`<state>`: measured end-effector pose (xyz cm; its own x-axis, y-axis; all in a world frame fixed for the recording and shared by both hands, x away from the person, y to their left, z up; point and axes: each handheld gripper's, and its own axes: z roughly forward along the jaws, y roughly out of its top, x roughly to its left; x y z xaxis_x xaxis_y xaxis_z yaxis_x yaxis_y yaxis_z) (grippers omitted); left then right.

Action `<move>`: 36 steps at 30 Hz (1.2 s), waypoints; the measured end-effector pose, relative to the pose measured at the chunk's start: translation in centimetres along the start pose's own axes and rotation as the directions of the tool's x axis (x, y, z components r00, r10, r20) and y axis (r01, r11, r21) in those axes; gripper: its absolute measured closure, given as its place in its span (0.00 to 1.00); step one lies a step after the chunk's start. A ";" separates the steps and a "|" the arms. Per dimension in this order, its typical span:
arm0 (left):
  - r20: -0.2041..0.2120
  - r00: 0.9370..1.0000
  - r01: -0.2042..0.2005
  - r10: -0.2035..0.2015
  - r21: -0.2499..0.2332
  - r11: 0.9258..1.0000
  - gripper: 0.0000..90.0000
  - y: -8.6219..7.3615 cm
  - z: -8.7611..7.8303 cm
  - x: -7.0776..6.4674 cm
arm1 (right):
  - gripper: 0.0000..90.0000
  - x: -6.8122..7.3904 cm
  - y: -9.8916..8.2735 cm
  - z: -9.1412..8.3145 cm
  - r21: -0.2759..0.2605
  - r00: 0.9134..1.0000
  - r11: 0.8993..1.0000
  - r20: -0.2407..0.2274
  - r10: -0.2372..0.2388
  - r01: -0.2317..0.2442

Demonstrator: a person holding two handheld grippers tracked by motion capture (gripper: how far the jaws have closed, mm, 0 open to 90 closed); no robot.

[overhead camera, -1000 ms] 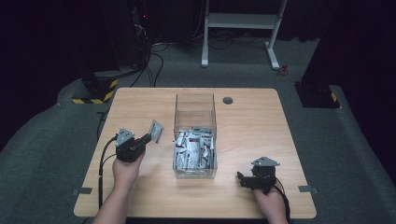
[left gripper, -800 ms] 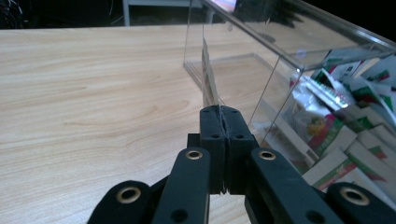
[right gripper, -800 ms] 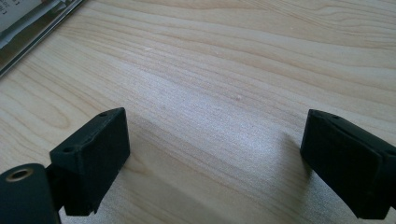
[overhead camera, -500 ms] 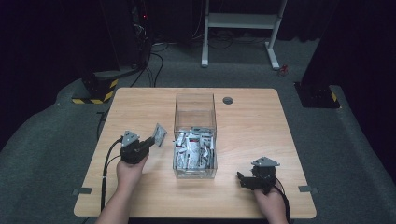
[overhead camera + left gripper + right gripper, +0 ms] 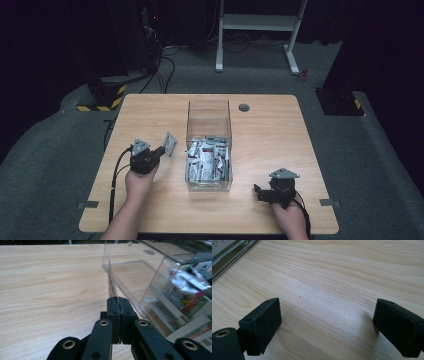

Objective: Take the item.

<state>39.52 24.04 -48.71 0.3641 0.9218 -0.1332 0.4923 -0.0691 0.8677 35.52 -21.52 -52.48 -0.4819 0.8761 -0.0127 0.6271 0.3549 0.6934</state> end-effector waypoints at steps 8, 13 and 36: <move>-0.049 0.999 0.006 -0.005 0.022 1.000 0.98 -0.3 0.6 1.2 | 0.09 0.0 0.0 0.0 0.000 1.000 1.000 0.000 0.001 -0.001; -0.069 0.998 0.008 -0.006 0.034 0.999 0.97 -0.3 0.7 1.9 | 0.09 0.0 0.0 0.0 0.000 1.000 1.000 0.000 0.000 0.000; 0.016 1.000 -0.010 0.009 0.037 0.999 0.23 -0.5 -1.6 1.1 | 0.09 0.0 0.0 0.0 0.001 1.000 1.000 0.000 0.002 -0.002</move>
<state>38.42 25.70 -48.50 0.3808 0.9151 -0.1327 0.5177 -0.0920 0.8506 35.50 -21.50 -52.47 -0.4807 0.8768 -0.0107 0.6291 0.3533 0.6924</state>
